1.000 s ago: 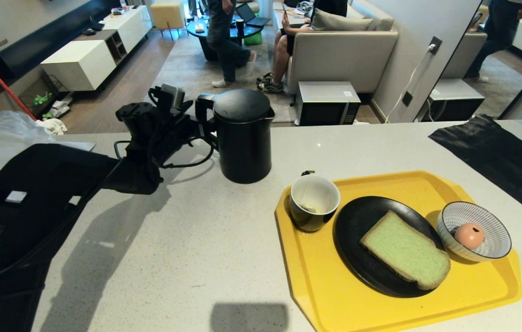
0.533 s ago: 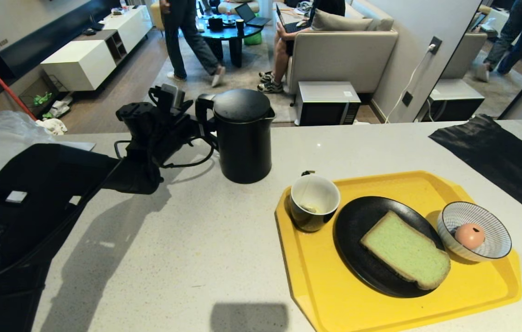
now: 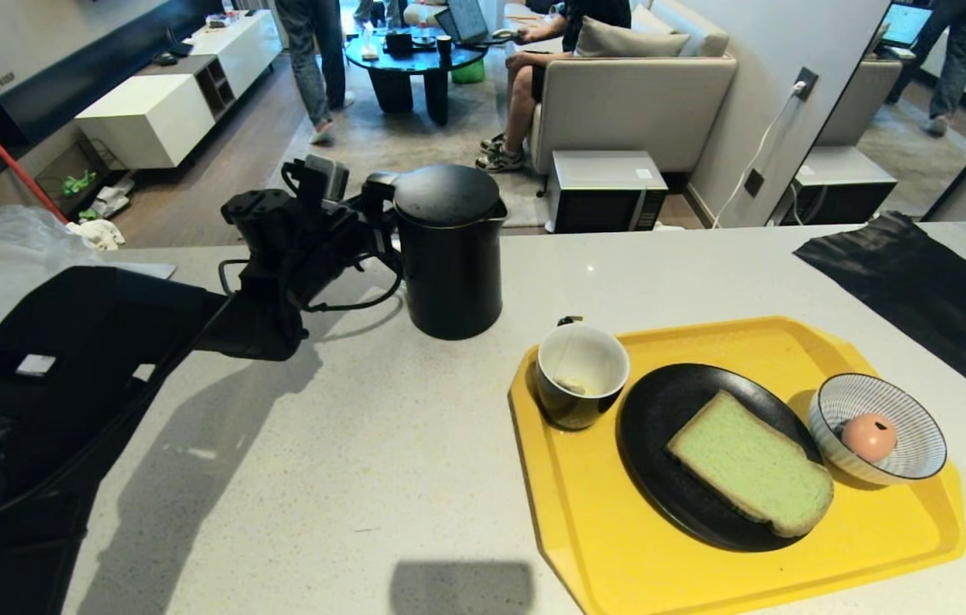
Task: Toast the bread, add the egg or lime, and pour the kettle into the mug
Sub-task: Pick up the kettle
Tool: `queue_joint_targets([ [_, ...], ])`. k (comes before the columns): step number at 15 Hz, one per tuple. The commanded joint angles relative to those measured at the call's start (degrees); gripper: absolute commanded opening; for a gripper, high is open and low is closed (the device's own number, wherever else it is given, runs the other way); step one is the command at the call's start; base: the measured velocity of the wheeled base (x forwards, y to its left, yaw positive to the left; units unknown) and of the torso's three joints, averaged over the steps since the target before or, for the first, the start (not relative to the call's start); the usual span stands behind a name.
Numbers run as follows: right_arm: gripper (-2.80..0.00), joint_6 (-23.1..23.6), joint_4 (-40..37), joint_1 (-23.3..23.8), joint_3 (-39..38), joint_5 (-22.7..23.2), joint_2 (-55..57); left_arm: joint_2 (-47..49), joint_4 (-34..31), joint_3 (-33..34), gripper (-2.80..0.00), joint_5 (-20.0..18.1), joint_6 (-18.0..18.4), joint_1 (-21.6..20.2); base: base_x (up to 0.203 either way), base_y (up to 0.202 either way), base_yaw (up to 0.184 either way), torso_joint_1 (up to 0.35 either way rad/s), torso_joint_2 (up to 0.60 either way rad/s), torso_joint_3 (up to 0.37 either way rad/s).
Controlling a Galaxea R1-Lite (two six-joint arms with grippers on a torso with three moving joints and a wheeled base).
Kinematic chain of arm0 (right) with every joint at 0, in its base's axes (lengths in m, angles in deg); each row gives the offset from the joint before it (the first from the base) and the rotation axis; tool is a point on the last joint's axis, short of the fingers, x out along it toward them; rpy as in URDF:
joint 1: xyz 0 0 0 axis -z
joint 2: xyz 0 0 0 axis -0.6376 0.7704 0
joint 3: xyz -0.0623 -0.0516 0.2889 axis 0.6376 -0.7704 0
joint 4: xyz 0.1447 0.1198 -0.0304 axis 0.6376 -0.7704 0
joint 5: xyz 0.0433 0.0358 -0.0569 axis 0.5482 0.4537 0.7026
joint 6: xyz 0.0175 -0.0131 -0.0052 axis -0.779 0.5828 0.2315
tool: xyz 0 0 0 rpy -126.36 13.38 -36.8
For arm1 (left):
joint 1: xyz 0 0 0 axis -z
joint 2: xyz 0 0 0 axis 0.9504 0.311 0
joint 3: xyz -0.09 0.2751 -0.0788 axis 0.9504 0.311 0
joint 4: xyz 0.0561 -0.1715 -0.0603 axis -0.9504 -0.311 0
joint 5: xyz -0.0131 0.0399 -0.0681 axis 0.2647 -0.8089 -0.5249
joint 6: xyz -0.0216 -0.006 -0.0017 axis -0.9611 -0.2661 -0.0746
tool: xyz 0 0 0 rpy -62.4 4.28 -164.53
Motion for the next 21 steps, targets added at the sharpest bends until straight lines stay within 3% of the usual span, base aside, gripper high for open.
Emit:
queue_joint_targets([
  [1, -2.8, 0.0, 0.0, 0.0, 0.0, 0.0, 0.0, -0.2, 0.5, 0.0, -2.8, 0.0, 0.0, 0.1, 0.0, 0.0, 0.0, 0.0, 0.0, 0.0],
  [10, -2.8, 0.0, 0.0, 0.0, 0.0, 0.0, 0.0, -1.7, 0.6, -0.3, -2.8, 0.2, 0.1, 1.8, 0.0, 0.0, 0.0, 0.0, 0.0, 0.0],
  [13, -2.8, 0.0, 0.0, 0.0, 0.0, 0.0, 0.0, -3.5, 1.7, 0.0, -2.8, 0.8, -1.9, 2.6, 0.0, 0.0, 0.0, 0.0, 0.0, 0.0],
  [17, -2.8, 0.1, 0.0, 0.0, 0.0, 0.0, 0.0, -5.2, 7.3, 0.1, -2.8, 3.9, -2.2, 4.1, 0.0, 0.0, 0.0, 0.0, 0.0, 0.0],
  [21, -2.8, 0.0, 0.0, 0.0, 0.0, 0.0, 0.0, -12.0, 5.0, 3.3, -2.8, 7.0, -1.9, 6.3, 0.0, 0.0, 0.0, 0.0, 0.0, 0.0],
])
